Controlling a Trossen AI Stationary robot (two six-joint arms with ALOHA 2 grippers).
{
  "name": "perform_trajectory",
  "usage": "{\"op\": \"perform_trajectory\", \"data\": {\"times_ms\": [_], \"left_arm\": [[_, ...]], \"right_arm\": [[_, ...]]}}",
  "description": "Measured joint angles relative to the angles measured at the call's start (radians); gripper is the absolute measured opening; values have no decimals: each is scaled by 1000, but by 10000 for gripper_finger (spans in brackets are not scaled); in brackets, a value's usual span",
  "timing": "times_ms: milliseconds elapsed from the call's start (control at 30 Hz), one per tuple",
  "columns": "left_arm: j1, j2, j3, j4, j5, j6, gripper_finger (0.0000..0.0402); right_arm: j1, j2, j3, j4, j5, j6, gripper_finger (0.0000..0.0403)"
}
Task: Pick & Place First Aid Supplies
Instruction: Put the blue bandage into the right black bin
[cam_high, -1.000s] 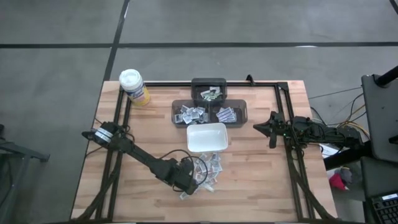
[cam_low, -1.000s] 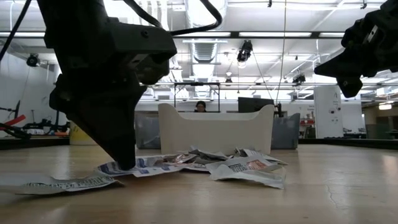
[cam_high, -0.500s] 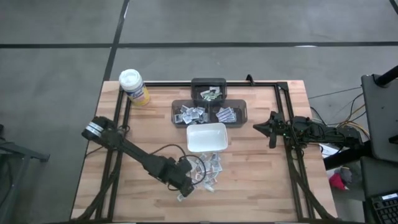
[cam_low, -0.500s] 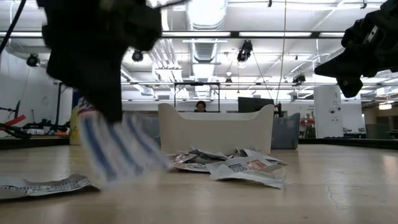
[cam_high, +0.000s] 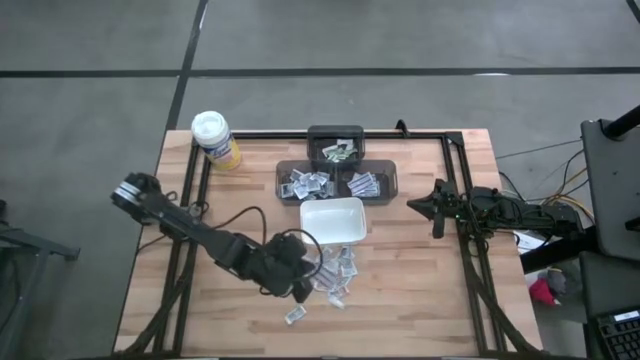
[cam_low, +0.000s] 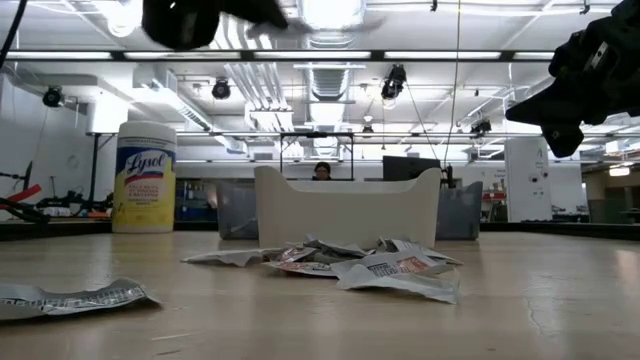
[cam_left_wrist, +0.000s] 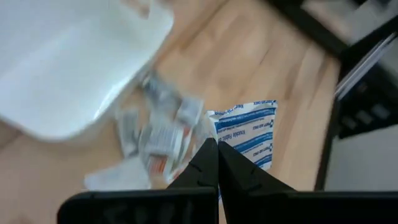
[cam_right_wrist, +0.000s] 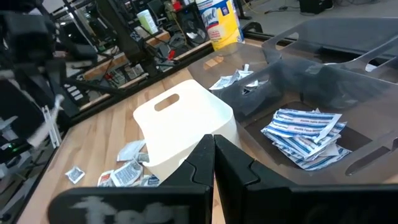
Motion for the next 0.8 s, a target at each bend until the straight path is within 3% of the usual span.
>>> {"op": "perform_trajectory", "data": {"times_ms": [233, 500, 800], "left_arm": [[48, -1, 0, 178, -55, 115, 0], [160, -1, 0, 293, -64, 233, 0], [302, -1, 0, 425, -7, 380, 0]], "right_arm": [[0, 1, 0, 34, -9, 1, 8], [0, 25, 0, 174, -95, 54, 8], [0, 119, 0, 374, -150, 80, 9]]}}
